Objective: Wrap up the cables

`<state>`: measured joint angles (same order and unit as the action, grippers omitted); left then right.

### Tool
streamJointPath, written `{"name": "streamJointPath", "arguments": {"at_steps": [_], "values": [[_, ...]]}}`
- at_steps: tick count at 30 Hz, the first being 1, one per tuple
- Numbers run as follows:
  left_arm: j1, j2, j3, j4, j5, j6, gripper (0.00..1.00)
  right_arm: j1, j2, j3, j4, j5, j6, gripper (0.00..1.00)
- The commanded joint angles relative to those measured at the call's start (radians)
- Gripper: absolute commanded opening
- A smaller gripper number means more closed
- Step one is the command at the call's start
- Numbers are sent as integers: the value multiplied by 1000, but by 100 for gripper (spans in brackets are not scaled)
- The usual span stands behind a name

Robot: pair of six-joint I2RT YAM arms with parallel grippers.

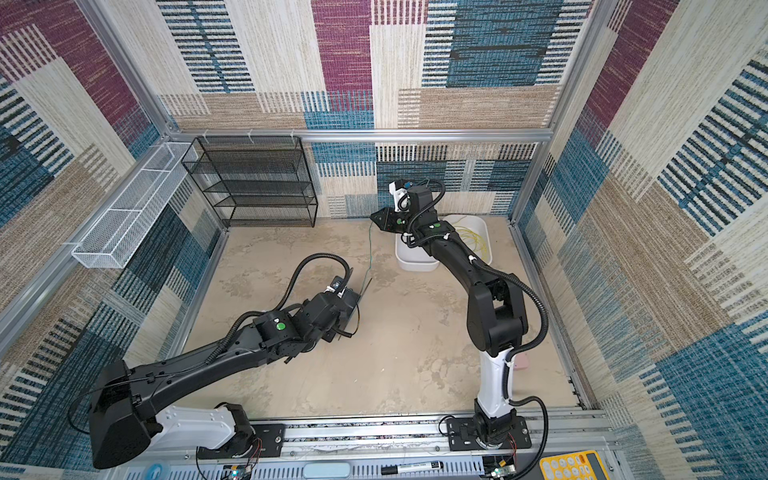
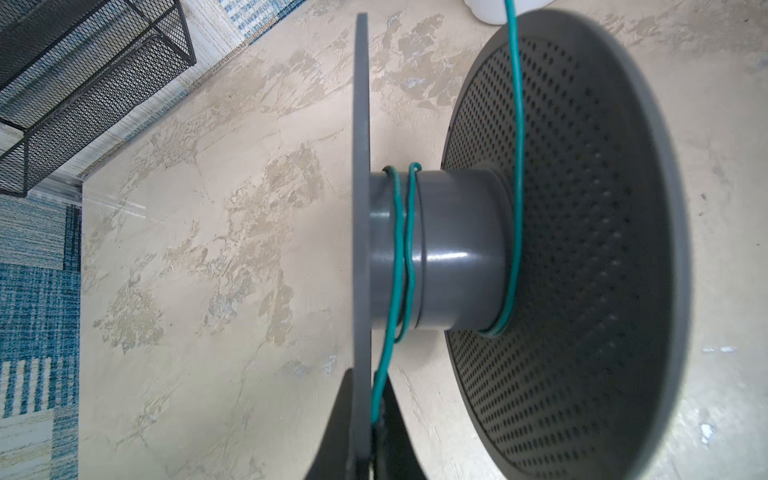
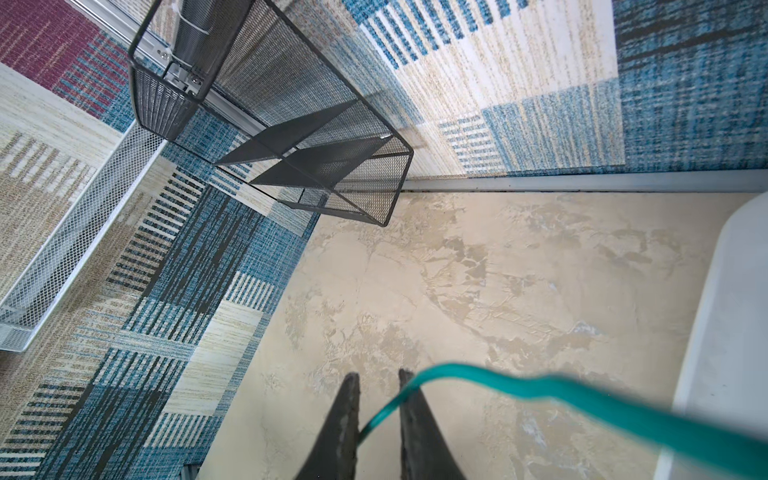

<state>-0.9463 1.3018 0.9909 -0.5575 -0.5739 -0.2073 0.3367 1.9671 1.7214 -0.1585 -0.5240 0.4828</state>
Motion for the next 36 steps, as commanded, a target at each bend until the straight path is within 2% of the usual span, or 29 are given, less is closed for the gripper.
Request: {"name": "streamJointPath", "arguments": {"at_steps": [1, 3, 6, 13, 25, 36], "values": [[0, -1, -14, -88, 47, 1, 0, -5, 1, 12, 45, -16, 40, 14], [0, -7, -20, -88, 46, -4, 0, -11, -4, 7, 77, -29, 66, 6], [1, -15, -26, -88, 40, -5, 0, -14, -10, 2, 119, -40, 101, 0], [0, -61, -52, -76, 41, 23, 0, -31, -17, 35, 182, -34, 147, 0], [-2, -213, -107, -102, 103, 22, 0, -67, 144, 326, 121, -30, 162, 0], [-44, -186, -130, -122, 152, 12, 0, -69, 207, 457, 98, -22, 183, 0]]}}
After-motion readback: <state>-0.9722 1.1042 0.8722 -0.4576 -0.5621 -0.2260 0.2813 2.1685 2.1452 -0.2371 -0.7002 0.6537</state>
